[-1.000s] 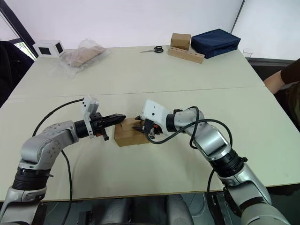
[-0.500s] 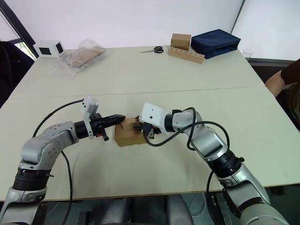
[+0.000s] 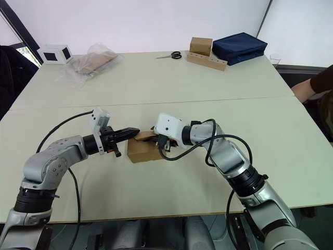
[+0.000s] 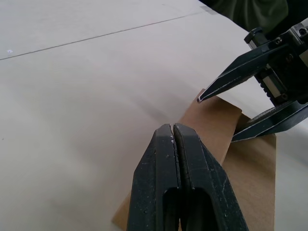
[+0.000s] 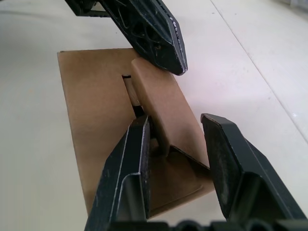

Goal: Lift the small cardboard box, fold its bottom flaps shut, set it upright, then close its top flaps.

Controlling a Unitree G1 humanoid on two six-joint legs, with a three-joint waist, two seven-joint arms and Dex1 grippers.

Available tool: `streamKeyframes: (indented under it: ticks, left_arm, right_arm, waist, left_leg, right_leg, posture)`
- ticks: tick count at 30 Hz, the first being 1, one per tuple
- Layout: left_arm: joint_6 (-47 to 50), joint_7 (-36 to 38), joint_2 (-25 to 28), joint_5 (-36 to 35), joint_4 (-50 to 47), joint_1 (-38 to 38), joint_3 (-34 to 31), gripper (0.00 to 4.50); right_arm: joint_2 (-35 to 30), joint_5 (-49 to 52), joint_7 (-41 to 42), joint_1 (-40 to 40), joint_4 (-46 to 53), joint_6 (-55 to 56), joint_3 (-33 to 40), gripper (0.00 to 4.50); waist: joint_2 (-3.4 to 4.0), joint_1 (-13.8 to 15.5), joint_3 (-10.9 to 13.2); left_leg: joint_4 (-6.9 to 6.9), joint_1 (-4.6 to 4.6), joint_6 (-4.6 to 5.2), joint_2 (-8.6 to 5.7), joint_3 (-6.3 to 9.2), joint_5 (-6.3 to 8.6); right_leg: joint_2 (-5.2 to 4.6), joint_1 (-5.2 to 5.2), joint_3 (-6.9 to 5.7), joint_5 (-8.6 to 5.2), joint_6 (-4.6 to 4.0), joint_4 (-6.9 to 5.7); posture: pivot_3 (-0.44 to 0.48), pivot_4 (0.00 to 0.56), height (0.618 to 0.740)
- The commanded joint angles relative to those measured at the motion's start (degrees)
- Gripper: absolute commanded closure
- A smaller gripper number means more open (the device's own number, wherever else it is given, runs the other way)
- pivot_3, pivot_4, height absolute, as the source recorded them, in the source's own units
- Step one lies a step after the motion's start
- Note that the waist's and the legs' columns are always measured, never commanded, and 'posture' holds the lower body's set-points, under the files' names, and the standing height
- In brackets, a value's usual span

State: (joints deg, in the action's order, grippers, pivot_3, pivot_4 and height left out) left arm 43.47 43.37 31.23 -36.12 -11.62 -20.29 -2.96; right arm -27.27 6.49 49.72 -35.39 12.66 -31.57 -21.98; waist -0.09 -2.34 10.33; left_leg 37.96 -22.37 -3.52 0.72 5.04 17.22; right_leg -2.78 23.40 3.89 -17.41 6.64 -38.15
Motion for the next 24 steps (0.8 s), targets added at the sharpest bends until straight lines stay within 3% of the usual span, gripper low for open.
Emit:
streamKeyframes:
  ticks: [1,9,14,24]
  left_arm:
    - [-0.3,1.0,1.3,1.4,-1.9,0.3,1.8,4.5]
    - [-2.9,2.2,2.5,4.3,-1.5,0.4,3.6,4.5]
    - [-2.0,2.4,2.5,2.5,-2.1,-0.5,1.8,4.5]
    - [0.0,1.2,5.2,0.9,-9.8,0.9,-0.5,4.5]
  right_arm:
    - [0.3,4.6,1.9,1.1,3.8,-2.7,2.9,2.85]
    - [2.3,9.5,0.7,3.2,3.7,-6.8,5.7,2.85]
    - [4.1,12.9,-0.8,3.2,4.0,-9.9,8.4,2.85]
    - [5.6,15.4,-3.6,3.0,3.5,-11.5,10.1,2.85]
  waist:
    - [0.0,0.0,0.0]
    - [0.0,0.0,0.0]
    - [0.0,0.0,0.0]
    - [0.0,-0.1,0.0]
  left_leg:
    - [0.0,0.0,0.0,0.0,0.01,0.0]
    - [0.0,0.0,0.01,0.0,0.0,0.0]
    - [-0.01,0.0,0.01,0.0,0.0,0.0]
    - [-0.03,-0.01,0.01,0.01,0.0,0.01]
  right_leg:
    - [0.0,-0.01,-0.01,0.0,0.0,0.01]
    - [0.01,0.0,-0.01,0.0,0.0,0.01]
    - [0.01,0.0,0.0,0.0,0.0,0.0]
    - [0.02,0.02,0.0,0.0,0.0,0.0]
  posture:
    - [0.0,0.15,0.74]
    - [0.0,0.15,0.74]
    - [0.0,0.15,0.74]
    - [0.0,0.15,0.74]
